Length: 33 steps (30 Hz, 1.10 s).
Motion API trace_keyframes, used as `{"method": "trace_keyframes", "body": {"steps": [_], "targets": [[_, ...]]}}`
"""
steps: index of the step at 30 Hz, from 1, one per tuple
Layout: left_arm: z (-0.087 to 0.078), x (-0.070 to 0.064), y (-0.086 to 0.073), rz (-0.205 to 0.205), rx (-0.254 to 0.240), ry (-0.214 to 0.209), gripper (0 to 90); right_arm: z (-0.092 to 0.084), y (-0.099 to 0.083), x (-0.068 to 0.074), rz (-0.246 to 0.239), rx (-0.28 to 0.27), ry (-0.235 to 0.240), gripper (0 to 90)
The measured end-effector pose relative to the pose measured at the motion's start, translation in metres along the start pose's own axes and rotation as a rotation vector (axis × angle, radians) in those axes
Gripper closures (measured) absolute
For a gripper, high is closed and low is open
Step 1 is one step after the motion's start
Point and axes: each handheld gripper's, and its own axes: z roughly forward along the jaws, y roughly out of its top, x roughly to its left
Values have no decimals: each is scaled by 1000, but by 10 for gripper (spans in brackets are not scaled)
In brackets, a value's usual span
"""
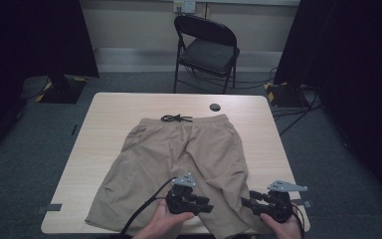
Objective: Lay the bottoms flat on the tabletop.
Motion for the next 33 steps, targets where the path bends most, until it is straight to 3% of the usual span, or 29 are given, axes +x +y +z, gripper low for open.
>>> {"method": "trace_keyframes", "body": {"steps": [2, 6, 8, 11, 13, 14, 17, 18, 22, 24, 28, 30, 33], "targets": [[9, -5, -1, 17, 19, -7, 608, 4, -5, 1, -11, 14, -13, 429], [21, -11, -6, 44, 58, -6, 579, 3, -10, -5, 12, 11, -55, 391], [23, -11, -10, 56, 80, 19, 578, 0, -12, -10, 23, 10, -82, 381], [20, -9, -15, 50, 68, 10, 578, 0, -17, -15, 27, 32, -89, 396], [17, -9, -16, 63, 80, 11, 579, 2, -21, -16, 23, 49, -81, 498], [16, -10, -17, 67, 82, 17, 579, 2, -22, -14, 14, 44, -94, 592], [12, -10, -19, 79, 86, 18, 584, 0, -18, -10, -6, 14, -75, 856], [9, -10, -20, 81, 88, 26, 587, -1, -17, -11, -4, 1, -66, 891], [-1, -9, -28, 78, 73, 39, 600, -11, -9, -18, 31, -58, -68, 900], [-6, -6, -30, 76, 76, 38, 601, -16, -6, -22, 49, -84, -36, 900], [-10, -5, -32, 63, 67, 33, 602, -15, -4, -22, 47, -70, -64, 885], [-10, -5, -33, 63, 63, 37, 602, -14, -7, -26, 51, -55, -109, 826], [-12, -3, -34, 56, 55, 38, 610, -22, -15, -33, 74, -68, -124, 872]]}}
